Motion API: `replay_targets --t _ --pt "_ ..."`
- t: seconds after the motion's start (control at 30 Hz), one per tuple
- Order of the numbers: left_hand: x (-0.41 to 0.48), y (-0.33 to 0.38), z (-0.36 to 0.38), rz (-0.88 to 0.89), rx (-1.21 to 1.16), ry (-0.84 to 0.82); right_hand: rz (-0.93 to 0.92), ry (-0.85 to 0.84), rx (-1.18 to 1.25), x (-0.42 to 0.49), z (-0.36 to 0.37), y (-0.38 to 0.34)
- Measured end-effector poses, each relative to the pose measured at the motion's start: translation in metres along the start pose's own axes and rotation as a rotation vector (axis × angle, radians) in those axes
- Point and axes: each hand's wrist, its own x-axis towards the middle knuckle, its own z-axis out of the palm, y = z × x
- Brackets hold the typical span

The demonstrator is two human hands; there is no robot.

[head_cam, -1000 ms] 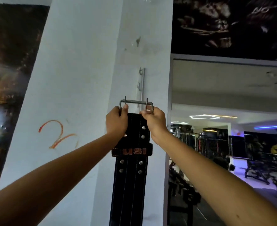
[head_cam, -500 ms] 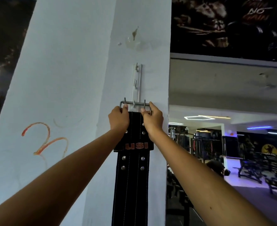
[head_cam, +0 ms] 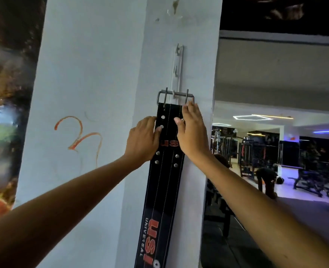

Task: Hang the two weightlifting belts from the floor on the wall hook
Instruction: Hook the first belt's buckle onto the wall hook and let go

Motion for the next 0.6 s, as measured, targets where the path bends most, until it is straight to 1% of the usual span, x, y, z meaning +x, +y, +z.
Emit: replay_targets --t 0.07,0.13,0.23,0.37,0.47,0.6 --pt "-0.034 -0.007 0.001 0.015 -0.038 -0.005 -0.075 -0.007 0.025 -0.028 0.009 -0.009" --pt "-0.063 -0.013 0.000 -0.035 -0.100 -0.013 -0.136 -0.018 0.058 -0.057 0.019 -0.015" --pt "-0.108 -0.016 -0.008 -0.131 -0.157 -0.040 -0.132 -0.048 0.148 -0.105 0.034 -0.024" --pt "-0.183 -0.026 -0.019 -0.319 -0.203 -0.127 -0.005 -0.154 0.261 -0.181 0.058 -0.029" --pt "-0.247 -0.042 -0.019 -0.442 -0.178 -0.234 0.108 -0.305 0.309 -0.244 0.079 -0.032" --pt "-0.347 -0.065 -0.016 -0.648 -0.144 -0.365 0.265 -0.526 0.337 -0.342 0.108 -0.038"
